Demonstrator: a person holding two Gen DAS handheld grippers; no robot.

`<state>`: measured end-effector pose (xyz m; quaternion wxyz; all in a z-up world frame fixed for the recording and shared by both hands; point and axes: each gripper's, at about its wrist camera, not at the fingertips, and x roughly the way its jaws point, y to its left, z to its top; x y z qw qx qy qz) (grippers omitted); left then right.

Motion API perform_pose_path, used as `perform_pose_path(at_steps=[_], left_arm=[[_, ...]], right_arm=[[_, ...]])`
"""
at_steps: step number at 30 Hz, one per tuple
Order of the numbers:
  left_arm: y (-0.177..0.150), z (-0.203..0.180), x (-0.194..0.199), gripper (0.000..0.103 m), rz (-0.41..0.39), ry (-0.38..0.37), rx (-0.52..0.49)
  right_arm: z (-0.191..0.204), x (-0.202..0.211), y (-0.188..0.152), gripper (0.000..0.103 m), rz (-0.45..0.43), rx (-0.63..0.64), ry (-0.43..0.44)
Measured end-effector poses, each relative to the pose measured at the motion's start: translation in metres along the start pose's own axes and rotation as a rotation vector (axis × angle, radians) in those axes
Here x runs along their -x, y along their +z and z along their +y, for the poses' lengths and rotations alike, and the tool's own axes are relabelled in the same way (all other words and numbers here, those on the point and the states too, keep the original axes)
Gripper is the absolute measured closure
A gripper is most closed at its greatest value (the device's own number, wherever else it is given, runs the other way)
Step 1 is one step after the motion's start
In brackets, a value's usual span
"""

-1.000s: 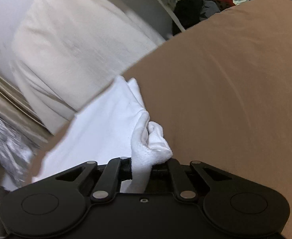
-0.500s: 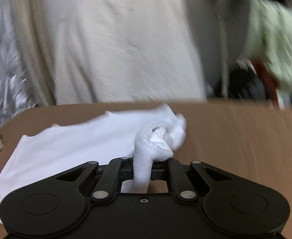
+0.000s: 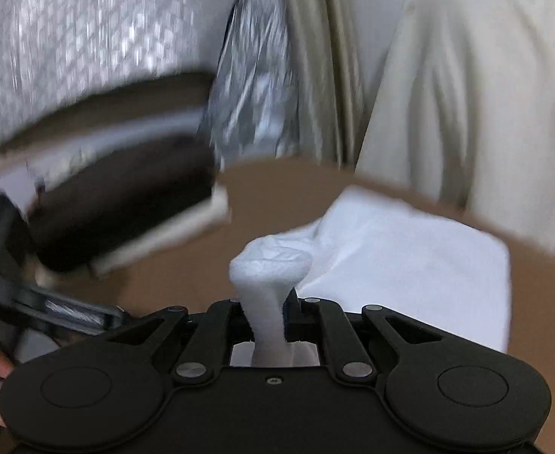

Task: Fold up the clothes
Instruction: 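Grasp the shirt corner with the right gripper and lift it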

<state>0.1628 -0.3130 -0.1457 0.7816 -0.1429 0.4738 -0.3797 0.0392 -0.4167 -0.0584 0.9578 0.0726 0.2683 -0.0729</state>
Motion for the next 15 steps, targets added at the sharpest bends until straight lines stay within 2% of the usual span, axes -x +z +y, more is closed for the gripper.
perform_pose_path(at_steps=[1,2,4,6,10,11,12,14,15], left_arm=[[-0.006,0.007,-0.001,0.031,0.002,0.026,0.001],[-0.009,0.012,-0.002,0.031,-0.001,0.02,0.025],[-0.013,0.017,-0.001,0.031,-0.013,0.002,0.063],[-0.012,0.017,0.001,0.031,-0.03,-0.023,0.086],[-0.003,-0.001,0.005,0.031,-0.078,-0.052,0.03],[-0.001,-0.006,0.007,0.029,-0.095,-0.06,0.016],[0.0,-0.01,0.012,0.028,-0.151,-0.069,0.017],[0.002,-0.014,0.012,0.028,-0.179,-0.112,0.033],[0.003,-0.015,0.009,0.028,-0.168,-0.143,0.04]], right_arm=[[0.006,-0.016,-0.011,0.094,0.051,0.022,-0.008],[0.01,-0.024,-0.021,0.095,0.074,0.03,-0.012],[0.008,-0.024,-0.035,0.094,0.059,0.001,0.003],[-0.005,-0.02,-0.035,0.094,0.044,-0.051,0.038],[-0.027,-0.012,-0.029,0.094,0.02,-0.167,0.104],[-0.024,-0.013,-0.03,0.094,0.02,-0.149,0.114],[-0.021,-0.008,-0.032,0.094,0.021,-0.11,0.103],[-0.009,0.0,-0.032,0.094,0.023,0.0,0.061],[-0.007,0.001,-0.031,0.094,0.015,0.025,0.048]])
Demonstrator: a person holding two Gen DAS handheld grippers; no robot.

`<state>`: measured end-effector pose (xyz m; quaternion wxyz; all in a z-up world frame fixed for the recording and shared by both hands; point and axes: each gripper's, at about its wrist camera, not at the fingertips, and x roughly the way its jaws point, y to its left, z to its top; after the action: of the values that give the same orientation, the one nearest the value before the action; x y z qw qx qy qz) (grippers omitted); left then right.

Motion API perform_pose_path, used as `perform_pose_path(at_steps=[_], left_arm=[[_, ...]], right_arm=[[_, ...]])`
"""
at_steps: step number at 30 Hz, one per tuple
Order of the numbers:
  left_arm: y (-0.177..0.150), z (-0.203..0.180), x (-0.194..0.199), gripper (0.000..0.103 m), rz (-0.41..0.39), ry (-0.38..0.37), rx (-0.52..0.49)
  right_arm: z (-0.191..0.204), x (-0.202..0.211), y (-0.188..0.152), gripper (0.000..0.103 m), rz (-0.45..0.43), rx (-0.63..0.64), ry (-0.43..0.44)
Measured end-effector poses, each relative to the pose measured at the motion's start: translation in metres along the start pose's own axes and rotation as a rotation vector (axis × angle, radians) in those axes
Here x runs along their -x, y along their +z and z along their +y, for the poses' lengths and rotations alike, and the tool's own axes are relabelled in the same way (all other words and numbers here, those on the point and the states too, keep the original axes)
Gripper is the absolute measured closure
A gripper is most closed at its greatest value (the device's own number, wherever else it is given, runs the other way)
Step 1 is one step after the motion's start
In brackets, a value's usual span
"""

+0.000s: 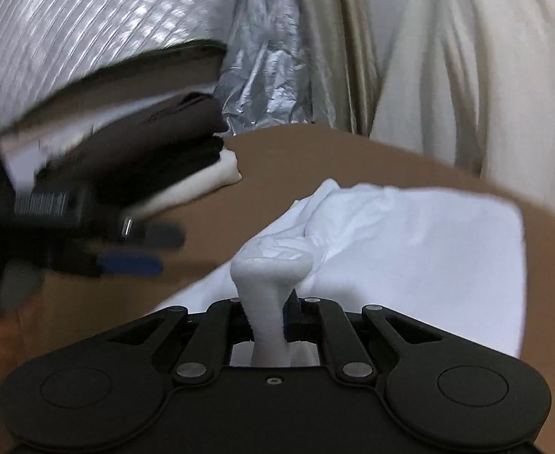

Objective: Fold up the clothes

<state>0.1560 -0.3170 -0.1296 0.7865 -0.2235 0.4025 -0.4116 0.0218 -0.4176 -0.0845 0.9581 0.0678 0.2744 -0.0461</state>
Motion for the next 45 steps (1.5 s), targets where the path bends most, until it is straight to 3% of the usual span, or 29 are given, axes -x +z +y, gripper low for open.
perform_pose_path(at_steps=[5,9,12,15,17,19,20,22,24,25,26,28,30,31,33,34,36,38,42,45], left_arm=[[0.0,-0.012,-0.023,0.028,0.096,-0.033,-0.022],[0.008,-0.004,-0.04,0.023,0.145,-0.105,0.123],[0.004,-0.011,-0.057,0.02,0.214,-0.1,0.143],[-0.01,-0.023,-0.077,0.02,0.274,-0.051,0.08],[-0.015,-0.03,-0.083,0.021,0.275,-0.027,0.031],[-0.019,-0.04,-0.084,0.022,0.278,-0.003,-0.041],[-0.02,-0.045,-0.084,0.022,0.285,0.012,-0.083],[-0.026,-0.058,-0.084,0.02,0.301,0.055,-0.181],[-0.032,-0.073,-0.086,0.02,0.325,0.107,-0.287],[-0.032,-0.08,-0.088,0.02,0.329,0.123,-0.32],[-0.032,-0.084,-0.086,0.02,0.33,0.134,-0.346],[-0.03,-0.085,-0.084,0.021,0.318,0.138,-0.337],[-0.026,-0.081,-0.082,0.023,0.299,0.131,-0.276],[-0.024,-0.078,-0.083,0.025,0.31,0.119,-0.235],[-0.024,-0.084,-0.093,0.061,0.38,0.187,-0.284],[-0.023,-0.087,-0.097,0.071,0.416,0.222,-0.31],[-0.024,-0.102,-0.096,0.085,0.4,0.245,-0.386],[-0.024,-0.117,-0.095,0.089,0.382,0.266,-0.463],[-0.014,-0.146,-0.072,0.089,0.261,0.293,-0.585],[-0.001,-0.146,-0.054,0.089,0.214,0.299,-0.548]], right_arm=[[0.0,-0.007,-0.005,0.094,-0.013,-0.003,0.02],[-0.002,-0.01,-0.005,0.094,-0.029,-0.006,0.046],[0.002,-0.01,-0.012,0.093,-0.021,0.047,0.043],[0.002,-0.006,-0.028,0.091,0.012,0.107,0.031],[-0.007,0.001,-0.033,0.086,0.033,0.058,0.046],[-0.017,0.019,-0.034,0.067,0.074,0.017,0.08],[-0.018,0.029,-0.034,0.064,0.108,0.04,0.086],[-0.011,0.049,-0.034,0.062,0.194,0.181,0.025],[-0.006,0.068,-0.038,0.055,0.197,0.261,-0.114],[-0.011,0.075,-0.041,0.054,0.199,0.224,-0.151],[-0.018,0.075,-0.043,0.054,0.212,0.175,-0.132],[-0.031,0.075,-0.048,0.053,0.238,0.078,-0.094],[-0.038,0.072,-0.054,0.053,0.223,0.065,-0.1],[-0.04,0.071,-0.057,0.053,0.223,0.075,-0.094],[-0.042,0.069,-0.061,0.052,0.202,0.102,-0.083],[-0.042,0.07,-0.061,0.052,0.168,0.117,-0.083],[-0.037,0.071,-0.056,0.051,0.056,0.144,-0.124],[-0.036,0.069,-0.055,0.049,0.004,0.138,-0.103],[-0.037,0.064,-0.053,0.048,-0.01,0.112,-0.044],[-0.03,0.064,-0.054,0.042,0.009,0.147,-0.049]])
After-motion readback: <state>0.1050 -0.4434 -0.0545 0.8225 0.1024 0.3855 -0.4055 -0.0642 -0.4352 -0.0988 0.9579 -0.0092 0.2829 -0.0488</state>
